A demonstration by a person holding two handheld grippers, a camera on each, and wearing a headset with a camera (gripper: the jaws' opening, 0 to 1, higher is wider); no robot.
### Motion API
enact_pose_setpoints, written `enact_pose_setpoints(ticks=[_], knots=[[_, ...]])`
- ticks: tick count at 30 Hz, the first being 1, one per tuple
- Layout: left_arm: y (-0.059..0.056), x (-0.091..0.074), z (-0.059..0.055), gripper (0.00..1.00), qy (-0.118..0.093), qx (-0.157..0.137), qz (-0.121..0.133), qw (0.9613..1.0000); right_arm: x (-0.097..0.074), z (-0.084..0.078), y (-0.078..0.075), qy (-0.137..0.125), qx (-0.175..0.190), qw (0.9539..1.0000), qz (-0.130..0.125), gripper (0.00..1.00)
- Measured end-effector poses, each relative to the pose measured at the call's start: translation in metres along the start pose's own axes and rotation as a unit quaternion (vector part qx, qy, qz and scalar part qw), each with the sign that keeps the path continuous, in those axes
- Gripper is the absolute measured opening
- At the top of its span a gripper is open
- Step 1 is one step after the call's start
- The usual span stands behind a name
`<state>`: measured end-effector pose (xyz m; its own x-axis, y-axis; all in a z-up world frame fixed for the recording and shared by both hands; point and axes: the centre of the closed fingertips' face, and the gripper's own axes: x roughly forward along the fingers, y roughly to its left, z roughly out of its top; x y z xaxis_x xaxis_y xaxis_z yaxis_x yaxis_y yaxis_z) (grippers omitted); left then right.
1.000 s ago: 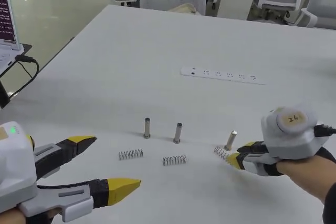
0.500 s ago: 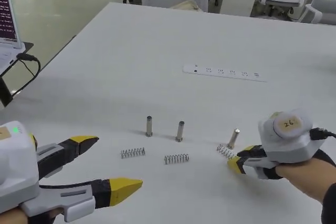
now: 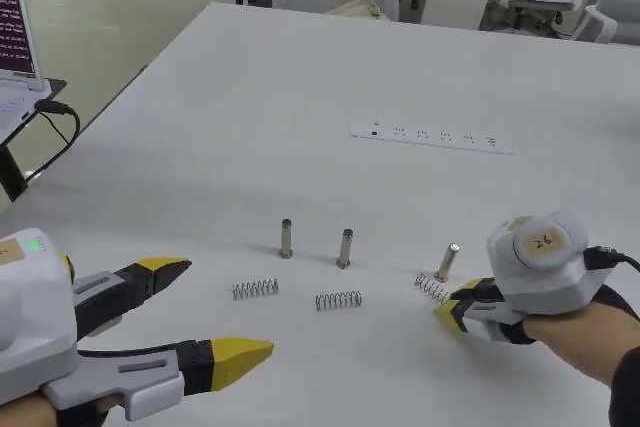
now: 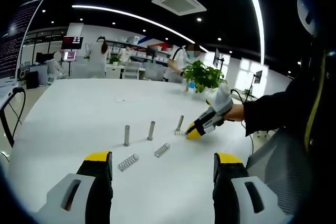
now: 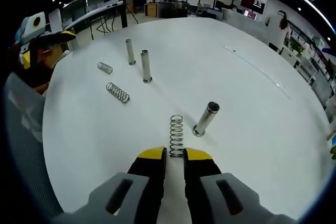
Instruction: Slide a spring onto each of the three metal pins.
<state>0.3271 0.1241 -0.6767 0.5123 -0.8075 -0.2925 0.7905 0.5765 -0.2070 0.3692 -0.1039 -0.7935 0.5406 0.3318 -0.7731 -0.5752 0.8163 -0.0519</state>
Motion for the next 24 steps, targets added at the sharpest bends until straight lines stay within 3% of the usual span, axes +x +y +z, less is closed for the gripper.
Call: enact_pose_setpoints(ticks=[10,24], knots=[[-0.001,-0.001,0.001,0.75,-0.003,0.002,-0.003,1.0,-0.006,0.001,0.003,0.003,-0.012,0.9999,0.0,0.08],[-0.017,0.009,0.006,0.73,0.002,0.025,-0.04,0.9989,-0.039,0.032,0.023,-0.016,-0.041,0.9988,0.022,0.08]])
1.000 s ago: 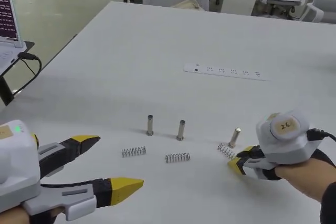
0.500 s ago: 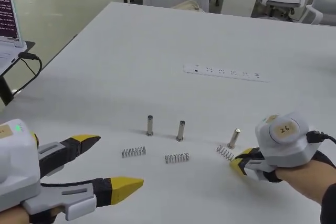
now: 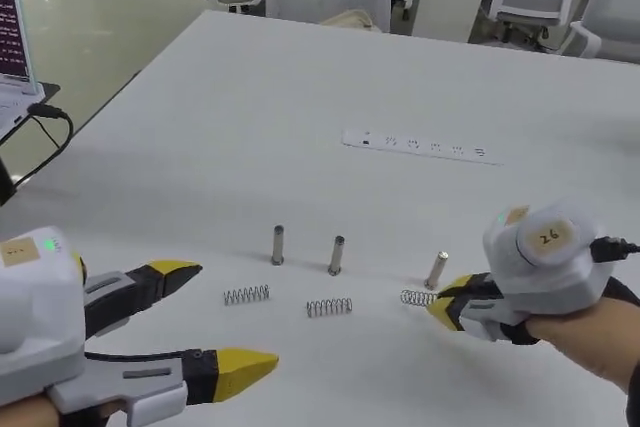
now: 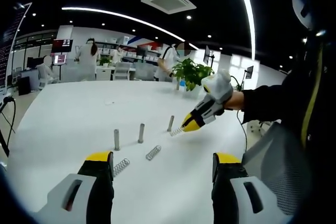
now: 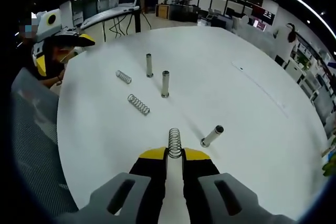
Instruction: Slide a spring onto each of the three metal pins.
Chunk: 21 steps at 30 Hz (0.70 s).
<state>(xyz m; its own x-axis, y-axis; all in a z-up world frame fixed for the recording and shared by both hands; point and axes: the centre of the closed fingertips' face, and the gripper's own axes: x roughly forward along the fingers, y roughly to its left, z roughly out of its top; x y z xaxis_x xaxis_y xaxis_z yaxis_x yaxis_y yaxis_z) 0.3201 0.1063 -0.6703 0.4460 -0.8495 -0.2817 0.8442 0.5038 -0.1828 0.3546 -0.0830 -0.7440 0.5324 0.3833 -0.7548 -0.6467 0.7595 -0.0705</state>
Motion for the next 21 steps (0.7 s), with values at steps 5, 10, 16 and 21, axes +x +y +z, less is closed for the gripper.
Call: enact_pose_setpoints(ticks=[5,10,16,21], knots=[[-0.008,0.005,0.009,0.71,-0.011,-0.001,-0.021,0.9997,-0.016,0.022,0.019,-0.029,0.003,0.9989,0.038,0.08],[-0.022,0.006,0.023,0.68,-0.036,-0.001,-0.057,0.9977,-0.036,0.042,0.044,-0.055,0.005,0.9944,0.091,0.08],[-0.033,0.006,0.025,0.62,-0.035,0.012,-0.082,0.9959,-0.056,0.064,0.072,-0.08,0.002,0.9863,0.144,0.08],[-0.041,0.01,0.024,0.6,-0.03,0.028,-0.094,0.9947,-0.067,0.08,0.091,-0.086,-0.004,0.9815,0.171,0.08]])
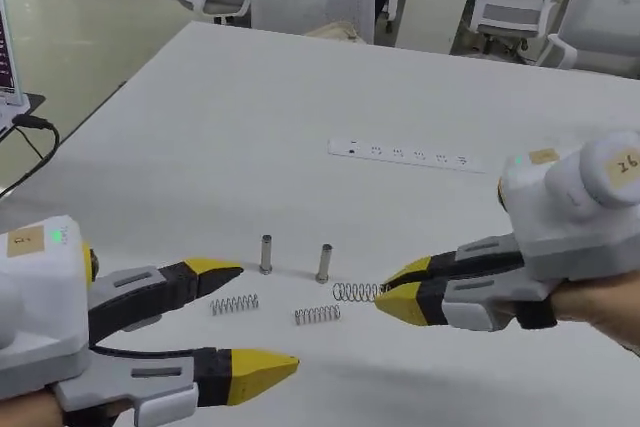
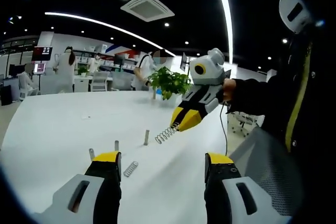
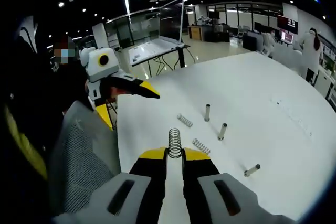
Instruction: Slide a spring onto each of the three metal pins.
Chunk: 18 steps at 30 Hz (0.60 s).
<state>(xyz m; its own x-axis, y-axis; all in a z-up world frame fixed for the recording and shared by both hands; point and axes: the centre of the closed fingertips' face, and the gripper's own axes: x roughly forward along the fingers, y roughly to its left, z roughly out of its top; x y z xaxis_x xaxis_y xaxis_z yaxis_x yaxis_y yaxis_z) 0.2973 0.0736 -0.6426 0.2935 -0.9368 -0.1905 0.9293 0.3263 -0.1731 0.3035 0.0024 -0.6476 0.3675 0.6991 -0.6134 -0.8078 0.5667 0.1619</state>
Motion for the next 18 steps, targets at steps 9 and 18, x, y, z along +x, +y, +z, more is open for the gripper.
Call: enact_pose_setpoints(ticks=[9,18], knots=[[-0.007,0.013,-0.002,0.49,0.018,0.072,-0.02,0.997,0.004,0.013,0.024,0.029,-0.016,0.9992,0.025,0.08],[-0.016,0.025,-0.014,0.39,0.047,0.134,-0.045,0.9889,0.01,0.009,0.031,0.062,-0.016,0.9974,0.034,0.08]])
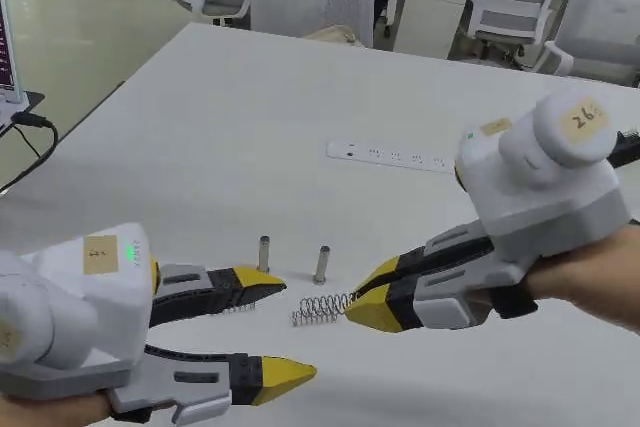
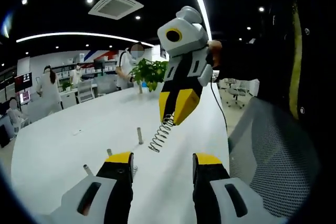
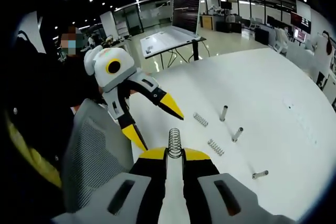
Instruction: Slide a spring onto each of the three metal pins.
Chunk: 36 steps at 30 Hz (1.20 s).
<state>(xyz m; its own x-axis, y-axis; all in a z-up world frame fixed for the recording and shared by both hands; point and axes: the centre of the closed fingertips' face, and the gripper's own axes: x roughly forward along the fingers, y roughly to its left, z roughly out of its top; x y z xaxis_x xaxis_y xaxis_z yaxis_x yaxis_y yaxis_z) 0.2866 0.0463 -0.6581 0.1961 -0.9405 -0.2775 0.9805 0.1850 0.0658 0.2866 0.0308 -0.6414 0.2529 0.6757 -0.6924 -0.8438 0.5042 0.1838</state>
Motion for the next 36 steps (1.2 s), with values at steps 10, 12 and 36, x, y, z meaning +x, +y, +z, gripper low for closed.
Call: enact_pose_setpoints(ticks=[10,12,36], knots=[[-0.009,0.013,-0.014,0.27,0.053,0.098,-0.02,0.9936,0.01,-0.013,0.001,0.045,0.014,0.9989,0.003,0.08],[-0.01,0.015,-0.015,0.24,0.059,0.106,-0.018,0.9924,0.012,-0.014,0.001,0.052,0.014,0.9985,0.004,0.08],[-0.009,0.022,-0.018,0.03,0.064,0.115,-0.012,0.9912,0.013,-0.018,0.006,0.066,0.02,0.9976,0.009,0.08]])
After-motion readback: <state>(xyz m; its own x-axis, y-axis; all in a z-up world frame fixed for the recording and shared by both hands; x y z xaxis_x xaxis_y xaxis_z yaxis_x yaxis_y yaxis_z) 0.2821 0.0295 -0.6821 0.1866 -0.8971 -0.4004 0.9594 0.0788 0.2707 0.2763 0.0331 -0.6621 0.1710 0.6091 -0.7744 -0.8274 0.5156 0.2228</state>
